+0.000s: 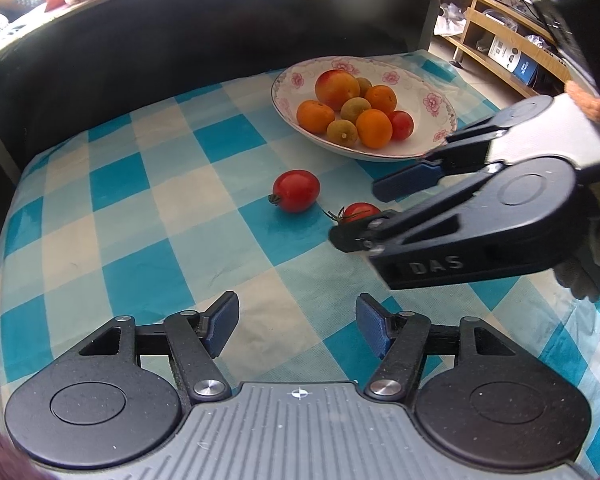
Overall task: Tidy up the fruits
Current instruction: 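Move the right gripper toward a red tomato while the left approaches another tomato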
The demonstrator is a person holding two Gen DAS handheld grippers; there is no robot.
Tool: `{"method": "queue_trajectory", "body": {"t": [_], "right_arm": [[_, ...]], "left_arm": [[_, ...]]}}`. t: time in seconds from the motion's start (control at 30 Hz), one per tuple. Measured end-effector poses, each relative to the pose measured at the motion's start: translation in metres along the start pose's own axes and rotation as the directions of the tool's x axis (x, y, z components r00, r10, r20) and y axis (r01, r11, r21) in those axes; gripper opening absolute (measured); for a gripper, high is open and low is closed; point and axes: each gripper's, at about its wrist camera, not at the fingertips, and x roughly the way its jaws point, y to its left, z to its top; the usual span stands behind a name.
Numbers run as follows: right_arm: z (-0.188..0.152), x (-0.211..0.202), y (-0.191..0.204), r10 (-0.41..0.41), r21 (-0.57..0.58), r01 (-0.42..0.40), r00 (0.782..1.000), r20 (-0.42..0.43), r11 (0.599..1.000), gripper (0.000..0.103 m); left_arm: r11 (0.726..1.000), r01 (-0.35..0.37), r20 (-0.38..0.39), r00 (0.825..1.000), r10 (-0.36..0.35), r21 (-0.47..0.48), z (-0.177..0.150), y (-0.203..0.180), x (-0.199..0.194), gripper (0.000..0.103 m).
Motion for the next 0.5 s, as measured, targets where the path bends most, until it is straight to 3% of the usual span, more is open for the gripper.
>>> {"method": "queue_trajectory", "body": {"t": [0.4, 0.5], "right_arm": [[0.004, 0.012, 0.005, 0.008, 0.016, -0.008, 1.0, -0.024, 1.0, 0.052], [0.005, 0.013, 0.003, 0.021, 0.033, -0.02, 0.999, -0.043, 0.999, 0.067]], "left_arm": [[1.0, 0.004, -0.011, 1.0, -0.003, 0.009, -0.001, -0.001, 0.004, 0.073], [1.0, 0.003, -0.012, 1.0, -0.002, 0.008, -0.002, -0.001, 0.004, 0.073]]}}
